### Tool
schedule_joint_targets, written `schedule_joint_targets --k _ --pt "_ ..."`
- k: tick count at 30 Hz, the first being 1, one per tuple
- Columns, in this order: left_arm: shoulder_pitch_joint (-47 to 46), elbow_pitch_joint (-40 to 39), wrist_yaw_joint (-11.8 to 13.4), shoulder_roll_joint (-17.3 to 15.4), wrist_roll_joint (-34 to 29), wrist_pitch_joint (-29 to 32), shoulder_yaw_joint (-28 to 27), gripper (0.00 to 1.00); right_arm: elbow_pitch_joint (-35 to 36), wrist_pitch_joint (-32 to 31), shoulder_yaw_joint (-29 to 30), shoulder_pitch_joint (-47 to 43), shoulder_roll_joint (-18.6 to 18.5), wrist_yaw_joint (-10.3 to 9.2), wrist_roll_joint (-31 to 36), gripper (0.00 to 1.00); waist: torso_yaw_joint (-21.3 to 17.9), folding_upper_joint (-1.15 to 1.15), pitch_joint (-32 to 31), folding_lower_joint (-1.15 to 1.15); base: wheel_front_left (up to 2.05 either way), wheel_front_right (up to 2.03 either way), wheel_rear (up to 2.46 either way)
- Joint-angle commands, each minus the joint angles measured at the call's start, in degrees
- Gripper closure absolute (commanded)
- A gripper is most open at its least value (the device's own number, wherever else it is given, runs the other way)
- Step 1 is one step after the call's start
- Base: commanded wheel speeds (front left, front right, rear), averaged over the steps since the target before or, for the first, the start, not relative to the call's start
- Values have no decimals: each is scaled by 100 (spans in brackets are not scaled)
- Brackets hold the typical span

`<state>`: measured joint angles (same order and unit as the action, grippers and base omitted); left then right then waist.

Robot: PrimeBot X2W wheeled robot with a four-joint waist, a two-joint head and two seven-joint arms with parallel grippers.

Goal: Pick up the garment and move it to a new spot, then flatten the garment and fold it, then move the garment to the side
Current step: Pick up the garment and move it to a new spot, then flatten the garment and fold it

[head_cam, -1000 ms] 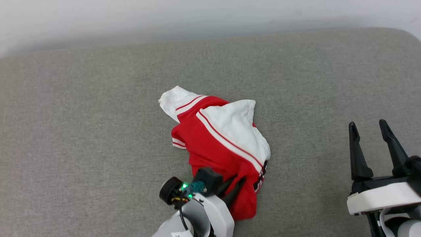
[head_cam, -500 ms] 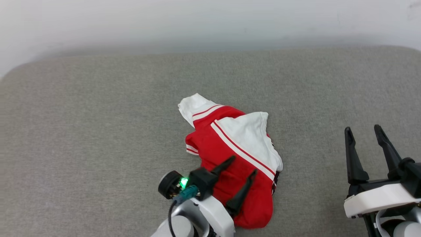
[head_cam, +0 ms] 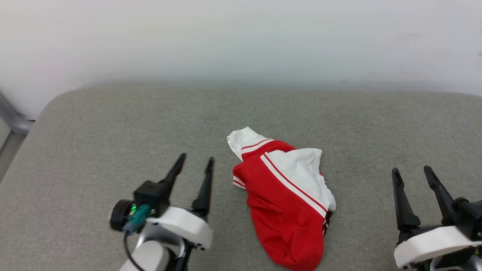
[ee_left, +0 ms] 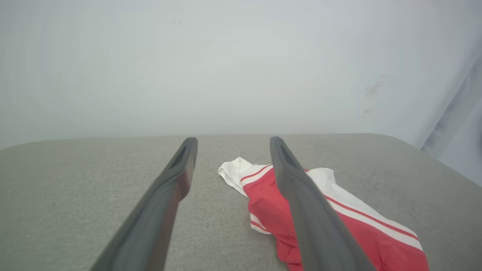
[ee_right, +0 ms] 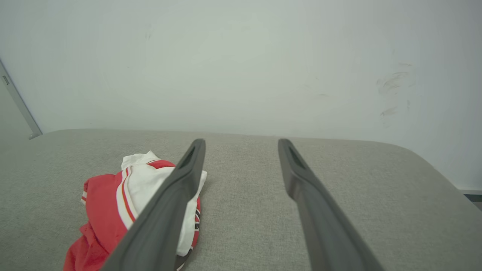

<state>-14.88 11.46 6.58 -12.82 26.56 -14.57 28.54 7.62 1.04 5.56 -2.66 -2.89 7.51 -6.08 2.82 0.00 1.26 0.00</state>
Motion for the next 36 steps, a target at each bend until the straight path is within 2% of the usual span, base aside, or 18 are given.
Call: schedule_joint_targets --k 1,10,26,32,36 --pt "161 -53 98 -86 31 -34 -140 0 -6 -20 14 -107 3 -4 -45 0 61 0 -114 0 0 0 0" --pt "780 -257 386 -482 136 -45 -601 0 -48 -97 49 -355 3 -3 -152 0 70 0 -300 0 0 0 0" --pt "923 -438 451 -581 123 110 -486 0 -111 -250 200 -418 3 -4 -278 0 49 0 -297 0 0 0 0" --pt "789 -517 432 -578 95 92 -452 0 -550 -740 429 -293 2 -4 -487 0 259 0 -194 0 0 0 0" --pt "655 -628 439 -545 68 49 -487 0 -838 -1437 403 38 4 -3 -470 0 493 0 12 0 0 0 0"
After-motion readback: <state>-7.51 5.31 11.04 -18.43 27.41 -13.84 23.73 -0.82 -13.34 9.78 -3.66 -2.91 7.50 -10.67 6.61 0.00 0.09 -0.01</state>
